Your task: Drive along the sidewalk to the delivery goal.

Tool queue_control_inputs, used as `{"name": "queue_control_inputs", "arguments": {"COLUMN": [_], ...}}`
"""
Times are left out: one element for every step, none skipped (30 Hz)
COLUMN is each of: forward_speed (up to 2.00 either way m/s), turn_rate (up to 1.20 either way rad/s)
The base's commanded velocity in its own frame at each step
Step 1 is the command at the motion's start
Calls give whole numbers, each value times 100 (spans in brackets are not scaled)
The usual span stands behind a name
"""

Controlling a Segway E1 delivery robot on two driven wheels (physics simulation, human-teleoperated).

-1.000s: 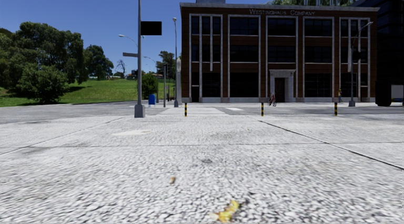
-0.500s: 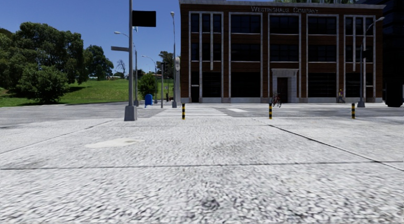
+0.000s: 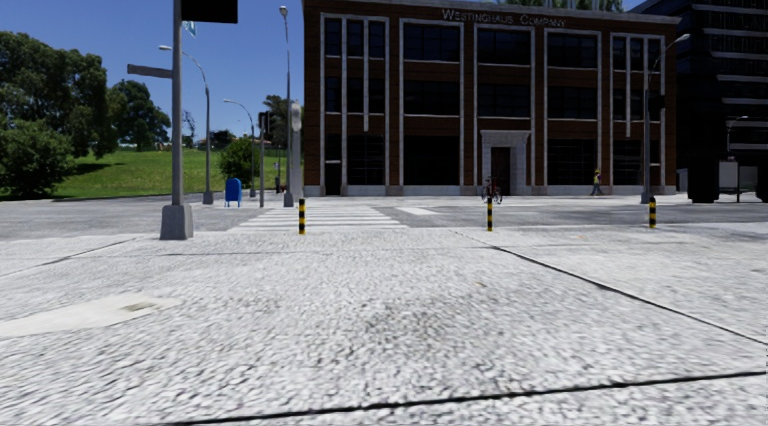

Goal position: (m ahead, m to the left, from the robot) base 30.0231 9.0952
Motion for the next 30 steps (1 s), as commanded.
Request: {"name": "queue_control_inputs", "arguments": {"forward_speed": [200, 200, 200, 200, 200, 200, 200, 200, 200, 200, 200, 200, 200, 200, 200, 200, 200, 200, 200, 200, 200, 200, 200, 200, 200, 200, 200, 200, 200, 200], "turn_rate": [0, 0, 0, 0, 0, 0, 0, 0, 0, 0, 0, 0, 0, 0, 0, 0, 0, 0, 0, 0, 0, 0, 0, 0, 0, 0, 0, 0, 0, 0]}}
